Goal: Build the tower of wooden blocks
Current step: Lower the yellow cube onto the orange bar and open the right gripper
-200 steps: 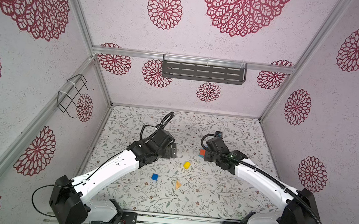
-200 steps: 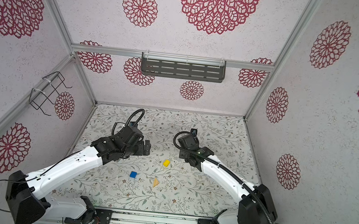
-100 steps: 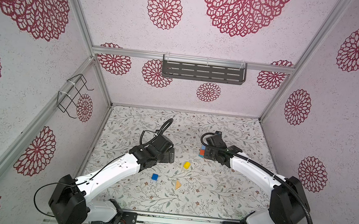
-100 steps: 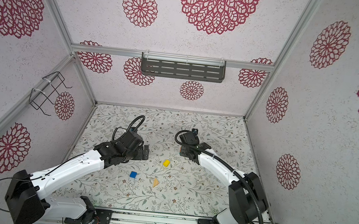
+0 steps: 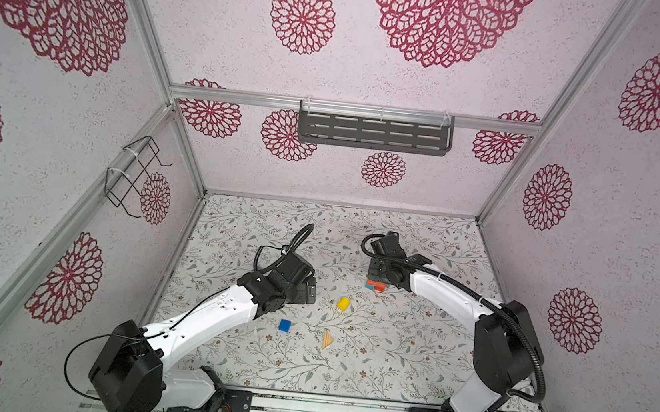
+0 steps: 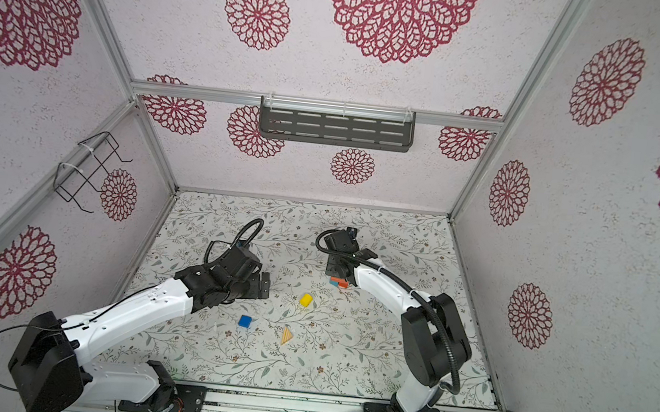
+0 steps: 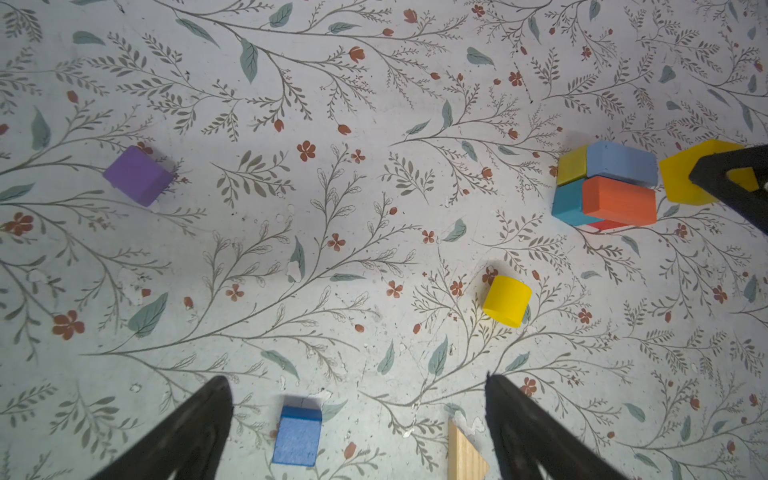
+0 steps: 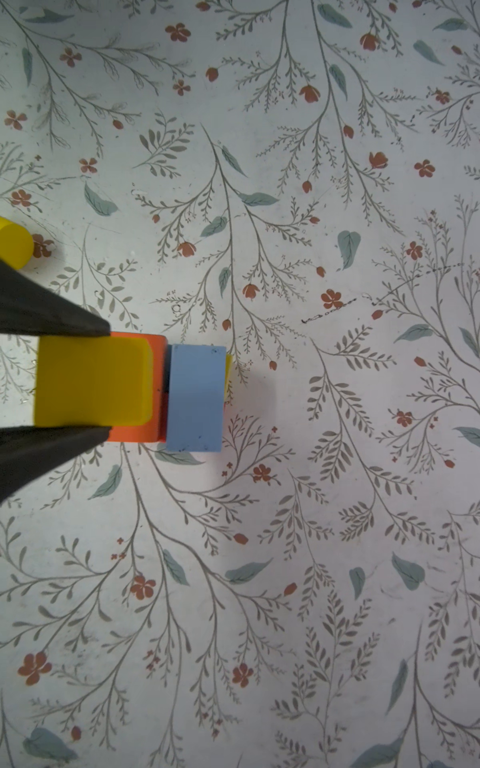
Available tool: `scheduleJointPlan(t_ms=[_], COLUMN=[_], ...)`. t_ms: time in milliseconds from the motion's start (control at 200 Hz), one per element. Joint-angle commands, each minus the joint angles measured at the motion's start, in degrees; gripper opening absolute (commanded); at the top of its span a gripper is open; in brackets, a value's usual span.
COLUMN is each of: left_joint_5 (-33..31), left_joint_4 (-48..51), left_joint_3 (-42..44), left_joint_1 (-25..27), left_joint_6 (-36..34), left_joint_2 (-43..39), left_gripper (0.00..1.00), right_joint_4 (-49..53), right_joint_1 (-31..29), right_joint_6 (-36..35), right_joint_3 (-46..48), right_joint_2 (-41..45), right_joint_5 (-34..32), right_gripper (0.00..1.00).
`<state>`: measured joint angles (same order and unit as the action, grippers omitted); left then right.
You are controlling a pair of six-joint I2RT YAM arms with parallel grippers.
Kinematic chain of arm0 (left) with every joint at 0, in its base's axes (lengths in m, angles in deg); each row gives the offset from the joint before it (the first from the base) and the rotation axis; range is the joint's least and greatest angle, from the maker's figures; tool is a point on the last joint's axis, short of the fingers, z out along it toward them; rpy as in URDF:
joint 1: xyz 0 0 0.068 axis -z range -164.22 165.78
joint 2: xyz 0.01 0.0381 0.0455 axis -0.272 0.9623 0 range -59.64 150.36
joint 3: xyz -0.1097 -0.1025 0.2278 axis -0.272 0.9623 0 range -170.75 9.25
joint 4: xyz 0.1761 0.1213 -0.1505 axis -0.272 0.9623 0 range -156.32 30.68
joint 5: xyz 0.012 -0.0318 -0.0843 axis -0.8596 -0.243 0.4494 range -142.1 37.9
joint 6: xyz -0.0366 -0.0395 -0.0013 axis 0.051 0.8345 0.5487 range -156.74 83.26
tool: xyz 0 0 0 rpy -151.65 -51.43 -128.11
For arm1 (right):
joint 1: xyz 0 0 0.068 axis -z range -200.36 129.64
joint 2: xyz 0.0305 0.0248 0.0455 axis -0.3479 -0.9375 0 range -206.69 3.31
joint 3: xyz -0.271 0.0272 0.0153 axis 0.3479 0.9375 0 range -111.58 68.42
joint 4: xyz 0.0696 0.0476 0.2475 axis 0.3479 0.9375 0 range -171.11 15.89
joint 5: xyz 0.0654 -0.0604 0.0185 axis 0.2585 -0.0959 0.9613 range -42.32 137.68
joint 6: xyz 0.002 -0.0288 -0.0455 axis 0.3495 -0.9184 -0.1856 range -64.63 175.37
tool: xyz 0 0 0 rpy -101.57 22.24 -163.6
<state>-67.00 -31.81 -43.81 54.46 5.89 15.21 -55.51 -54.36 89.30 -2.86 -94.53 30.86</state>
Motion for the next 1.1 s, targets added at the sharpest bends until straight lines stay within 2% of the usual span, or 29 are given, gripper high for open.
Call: scheduleJointPlan(t_ms=[0,816,971,1096], left_joint_5=[0.4,3.0,3.2,3.2], left_joint_4=[-1.2,-2.3,-2.2,-1.9], left_joint_3=[1.0,1.4,1.4,1.3], left_joint_1=[-1.0,-3.7,-3.8,-3.7], left_joint_6=[-0.2,-2.0,-1.8,-1.8], left_joint_2=[-1.6,-0.1,0.0,-0.1], left_gripper=[0.97,0.97,0.97,0.97], right_joint_4=[0.1,-0.1,-0.4,-0.5], right_joint_1=[0.7,1.0,1.1,1.1], right_joint_6=[-1.3,-2.2,-2.0,-2.0], right_joint_3=[-2.4,-3.1,-3.0,-2.9], right_joint_2=[-0.9,-4.4,-4.8,-4.7], right_joint_5=[0.3,-0.3,0.0,0.2], right_gripper=[0.3,0.33,0.39,0.5])
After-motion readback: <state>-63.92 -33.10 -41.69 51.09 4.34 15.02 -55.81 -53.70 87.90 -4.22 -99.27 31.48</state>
